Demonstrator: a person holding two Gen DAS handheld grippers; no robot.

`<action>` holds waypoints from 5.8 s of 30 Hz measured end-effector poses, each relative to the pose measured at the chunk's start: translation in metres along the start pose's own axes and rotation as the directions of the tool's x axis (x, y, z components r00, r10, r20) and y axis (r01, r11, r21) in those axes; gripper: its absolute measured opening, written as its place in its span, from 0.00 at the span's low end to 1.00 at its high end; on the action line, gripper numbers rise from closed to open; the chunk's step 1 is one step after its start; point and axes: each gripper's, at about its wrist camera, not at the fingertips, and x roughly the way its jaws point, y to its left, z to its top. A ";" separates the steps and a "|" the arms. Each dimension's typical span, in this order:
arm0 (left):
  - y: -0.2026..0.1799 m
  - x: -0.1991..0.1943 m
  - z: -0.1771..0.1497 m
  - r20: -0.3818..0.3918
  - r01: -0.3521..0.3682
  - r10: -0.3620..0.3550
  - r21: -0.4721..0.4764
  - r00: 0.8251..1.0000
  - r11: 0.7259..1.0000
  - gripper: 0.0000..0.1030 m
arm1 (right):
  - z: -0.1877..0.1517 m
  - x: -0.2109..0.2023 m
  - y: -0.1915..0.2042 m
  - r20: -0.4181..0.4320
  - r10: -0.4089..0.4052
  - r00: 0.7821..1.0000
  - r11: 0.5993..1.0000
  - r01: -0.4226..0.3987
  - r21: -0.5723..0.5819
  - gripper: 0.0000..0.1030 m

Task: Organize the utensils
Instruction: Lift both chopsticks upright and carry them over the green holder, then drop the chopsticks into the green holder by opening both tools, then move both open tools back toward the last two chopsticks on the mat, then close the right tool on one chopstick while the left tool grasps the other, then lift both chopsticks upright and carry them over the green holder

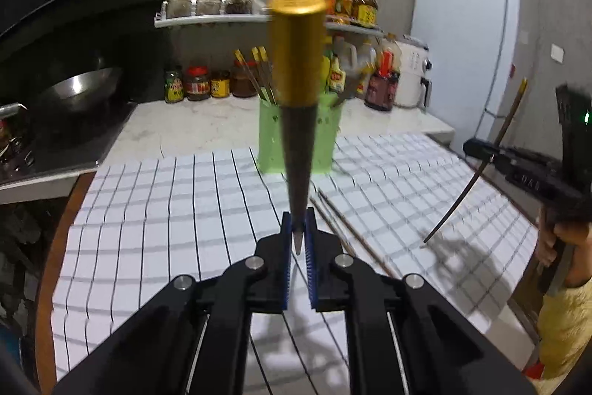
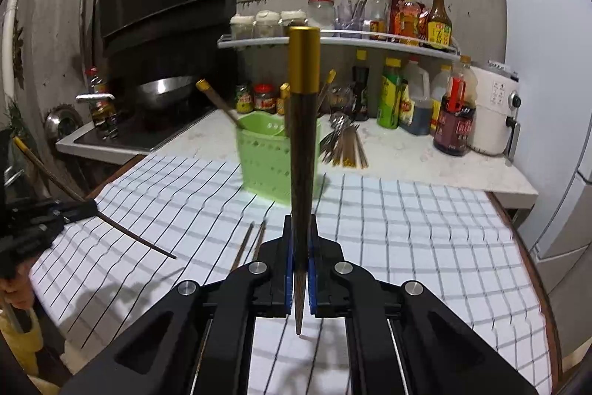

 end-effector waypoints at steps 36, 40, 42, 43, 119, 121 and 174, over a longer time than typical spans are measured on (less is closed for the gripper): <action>0.009 0.115 0.166 0.093 -0.026 0.020 0.055 0.995 0.998 0.41 | 0.132 0.086 0.010 0.184 -0.015 0.983 0.999 0.022 -0.035 0.41; 0.013 0.075 0.138 0.108 -0.117 0.113 0.025 0.988 0.993 0.49 | 0.104 0.045 0.005 0.177 -0.019 0.984 0.999 0.023 -0.024 0.46; 0.014 0.063 0.107 0.073 -0.163 0.161 0.011 0.984 0.987 0.50 | 0.078 0.031 0.004 0.142 -0.018 0.990 1.000 0.022 -0.023 0.46; 0.014 0.059 0.090 0.043 -0.166 0.166 0.001 0.985 0.986 0.50 | 0.065 0.027 0.004 0.118 -0.018 0.993 1.000 0.021 -0.022 0.46; -0.014 0.085 -0.091 -0.385 0.031 0.045 0.189 0.922 0.982 0.33 | -0.141 0.025 0.011 -0.360 -0.034 0.933 0.999 0.033 -0.009 0.09; -0.015 0.079 -0.094 -0.377 0.060 0.006 0.162 0.926 0.985 0.37 | -0.142 0.024 0.011 -0.359 -0.008 0.933 1.000 0.014 0.015 0.11; -0.020 -0.032 -0.008 0.152 -0.033 0.018 0.093 0.988 0.995 0.07 | -0.037 -0.081 0.011 0.079 0.007 0.997 0.997 -0.013 0.074 0.07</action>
